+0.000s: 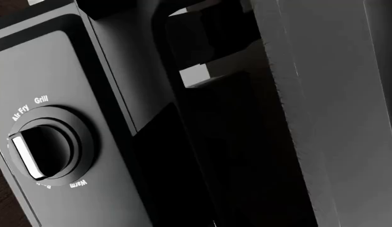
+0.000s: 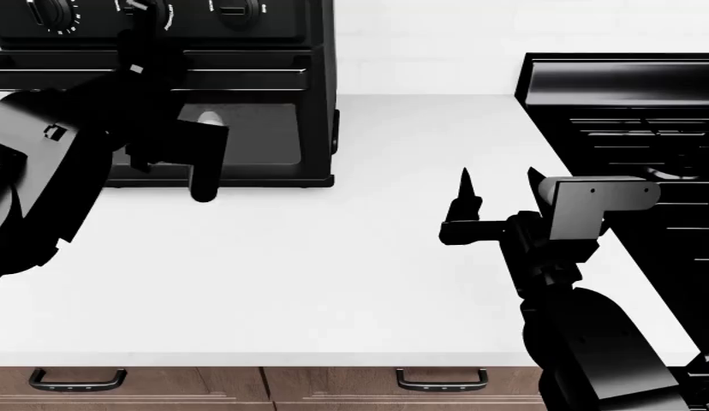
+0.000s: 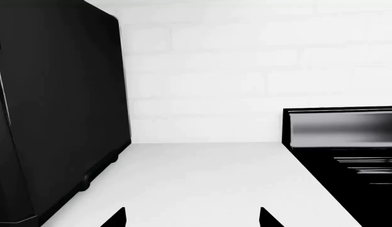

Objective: Open the toaster oven door.

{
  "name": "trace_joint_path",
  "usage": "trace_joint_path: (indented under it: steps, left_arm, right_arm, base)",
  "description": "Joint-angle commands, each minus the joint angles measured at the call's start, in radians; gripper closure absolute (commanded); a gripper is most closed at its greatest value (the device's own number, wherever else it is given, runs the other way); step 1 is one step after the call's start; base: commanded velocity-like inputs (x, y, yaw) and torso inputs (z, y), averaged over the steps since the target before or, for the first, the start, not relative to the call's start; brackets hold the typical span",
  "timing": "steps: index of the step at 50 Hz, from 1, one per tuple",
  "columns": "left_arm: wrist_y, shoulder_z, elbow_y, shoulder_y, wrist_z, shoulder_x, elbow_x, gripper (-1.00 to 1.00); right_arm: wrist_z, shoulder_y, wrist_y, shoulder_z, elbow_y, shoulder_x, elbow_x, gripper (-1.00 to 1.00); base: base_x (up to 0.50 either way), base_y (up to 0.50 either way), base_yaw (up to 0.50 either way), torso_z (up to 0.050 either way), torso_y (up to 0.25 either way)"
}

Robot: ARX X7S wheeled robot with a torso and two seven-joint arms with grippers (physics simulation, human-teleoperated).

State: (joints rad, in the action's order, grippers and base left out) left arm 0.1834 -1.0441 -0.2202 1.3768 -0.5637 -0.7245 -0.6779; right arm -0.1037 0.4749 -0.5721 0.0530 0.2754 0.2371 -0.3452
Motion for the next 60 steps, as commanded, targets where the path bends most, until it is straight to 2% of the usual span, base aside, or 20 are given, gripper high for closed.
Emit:
trace_joint_path:
  steps: [1, 19, 36, 44, 60]
  left_arm:
    - [0.075, -0.019, 0.204, -0.103, -0.031, -0.090, 0.096, 1.00]
    - [0.292, 0.078, 0.612, -0.289, -0.042, -0.281, 0.166, 1.00]
    - [0.449, 0.098, 0.904, -0.468, 0.002, -0.431, 0.178, 1.00]
    - [0.483, 0.068, 0.966, -0.557, 0.050, -0.461, 0.165, 1.00]
    - [0.501, 0.003, 0.964, -0.697, 0.139, -0.473, 0.164, 1.00]
  right_arm:
    - [-0.003, -0.003, 0.004, -0.001, 0.000, 0.002, -0.008, -1.00]
    - [-0.010, 0.001, -0.003, 0.003, 0.014, 0.004, -0.025, -1.00]
    - [-0.011, -0.015, 0.013, 0.002, 0.016, 0.007, -0.037, -1.00]
    - [-0.012, -0.019, 0.023, 0.002, 0.010, 0.008, -0.040, -1.00]
    - [-0.018, -0.021, 0.032, 0.006, 0.001, 0.012, -0.042, -1.00]
  base:
    - [0.00, 0.00, 0.00, 0.000, 0.000]
    - [0.00, 0.00, 0.00, 0.000, 0.000]
    - [0.00, 0.00, 0.00, 0.000, 0.001]
    - [0.00, 0.00, 0.00, 0.000, 0.004]
    - [0.00, 0.00, 0.00, 0.000, 0.003]
